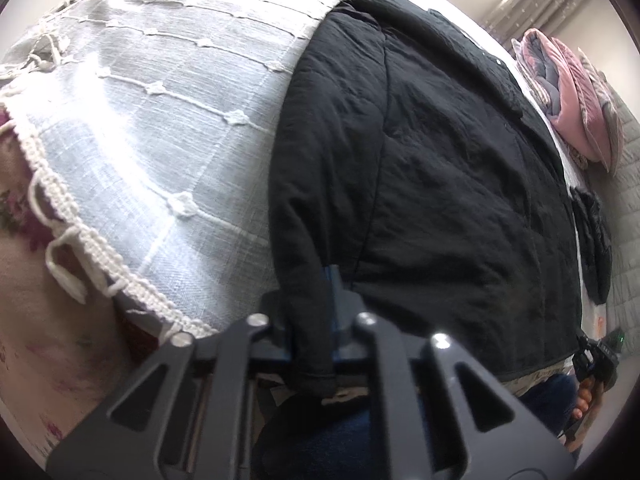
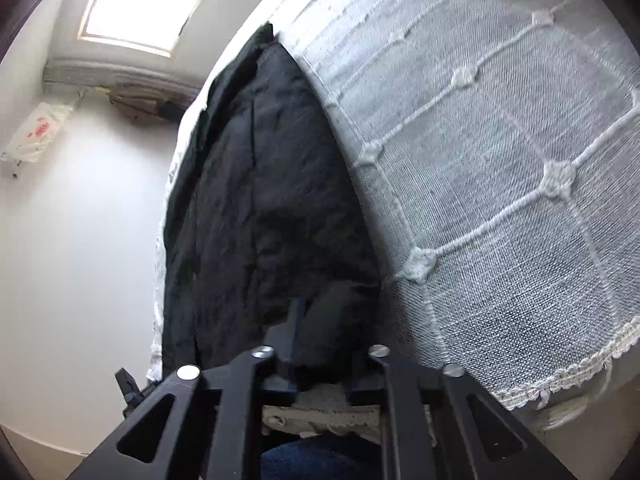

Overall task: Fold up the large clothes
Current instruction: 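Close the right gripper on the coat hem while the left gripper grasps the hem too, then lift the hem with both grippers and fold it toward the collar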

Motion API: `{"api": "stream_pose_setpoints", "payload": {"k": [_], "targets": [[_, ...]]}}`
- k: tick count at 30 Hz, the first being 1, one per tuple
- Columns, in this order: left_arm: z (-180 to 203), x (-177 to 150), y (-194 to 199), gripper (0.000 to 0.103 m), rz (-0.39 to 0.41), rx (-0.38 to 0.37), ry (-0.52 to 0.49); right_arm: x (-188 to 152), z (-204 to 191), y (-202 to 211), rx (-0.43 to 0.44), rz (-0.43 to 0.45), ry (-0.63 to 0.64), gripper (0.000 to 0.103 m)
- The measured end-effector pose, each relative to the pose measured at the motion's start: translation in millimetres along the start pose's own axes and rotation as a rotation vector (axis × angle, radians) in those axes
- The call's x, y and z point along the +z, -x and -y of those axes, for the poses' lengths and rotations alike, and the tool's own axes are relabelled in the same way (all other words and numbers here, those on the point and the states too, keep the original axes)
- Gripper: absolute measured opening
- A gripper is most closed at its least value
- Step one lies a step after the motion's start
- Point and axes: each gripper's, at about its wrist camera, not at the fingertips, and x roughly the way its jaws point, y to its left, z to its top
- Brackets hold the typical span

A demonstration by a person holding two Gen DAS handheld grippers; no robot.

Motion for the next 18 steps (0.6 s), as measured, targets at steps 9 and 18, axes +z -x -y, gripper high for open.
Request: {"api": "stream_pose_setpoints", "payload": {"k": [9,18], "targets": [[-4.5,0.9,72.1,0.007,0.114,-0.112,0.063,-12.4,-52.5,57.3,0.044,0.177,0.073,0.004],[-4.1,-35.1,158.8,0.007,0.181,-0.24,0.054,-40.1,-92.4,133.4,0.068,0.301,0.18,0.004]]}}
